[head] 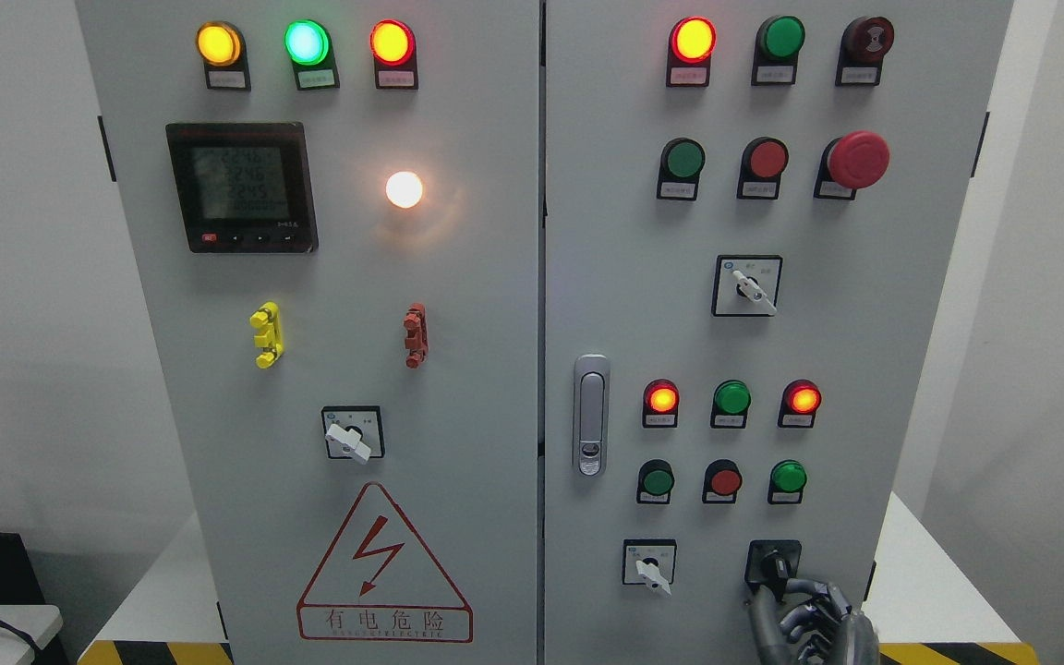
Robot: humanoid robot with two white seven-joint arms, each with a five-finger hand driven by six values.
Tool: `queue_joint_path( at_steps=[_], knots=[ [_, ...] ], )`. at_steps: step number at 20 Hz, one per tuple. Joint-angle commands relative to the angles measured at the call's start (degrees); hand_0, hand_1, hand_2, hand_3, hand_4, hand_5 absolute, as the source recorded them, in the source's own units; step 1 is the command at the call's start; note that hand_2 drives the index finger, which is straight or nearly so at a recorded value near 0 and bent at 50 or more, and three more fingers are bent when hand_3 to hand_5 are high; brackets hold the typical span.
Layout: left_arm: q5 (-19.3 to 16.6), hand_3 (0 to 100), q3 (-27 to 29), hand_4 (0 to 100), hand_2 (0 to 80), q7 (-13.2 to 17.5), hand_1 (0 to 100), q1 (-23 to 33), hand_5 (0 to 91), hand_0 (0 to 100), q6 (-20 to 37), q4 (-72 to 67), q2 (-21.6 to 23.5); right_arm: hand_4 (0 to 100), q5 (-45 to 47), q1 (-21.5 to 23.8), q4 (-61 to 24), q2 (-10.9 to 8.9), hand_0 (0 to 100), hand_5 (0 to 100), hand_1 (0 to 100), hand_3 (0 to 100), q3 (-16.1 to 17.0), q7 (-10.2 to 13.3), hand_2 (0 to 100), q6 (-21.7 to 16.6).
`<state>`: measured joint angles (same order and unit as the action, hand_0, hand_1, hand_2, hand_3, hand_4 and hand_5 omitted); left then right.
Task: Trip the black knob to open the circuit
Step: 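Close the right hand's fingers around the black knob, then twist the black knob with the right hand to switch it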
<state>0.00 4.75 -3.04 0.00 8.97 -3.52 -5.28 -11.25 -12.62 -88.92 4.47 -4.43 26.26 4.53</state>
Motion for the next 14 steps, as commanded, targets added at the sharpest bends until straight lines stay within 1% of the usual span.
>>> queue_joint_path(
  at_steps=[1,14],
  knots=[
    [-1.93,0,0.0,0,0.0,-0.03,39,-0.44,0.0,12,0.0,0.0,0.01,89,0.0,-0.04,-0.02,0.63,46,93,76,87,-0.14,-0.33,52,-0.05],
    [-1.93,0,0.0,0,0.0,-0.03,39,-0.44,0.0,12,0.0,0.0,0.01,89,0.18,0.05,-0.11,0.8,47,93,75,88,-0.14,-0.24,53,-0.05]
  ],
)
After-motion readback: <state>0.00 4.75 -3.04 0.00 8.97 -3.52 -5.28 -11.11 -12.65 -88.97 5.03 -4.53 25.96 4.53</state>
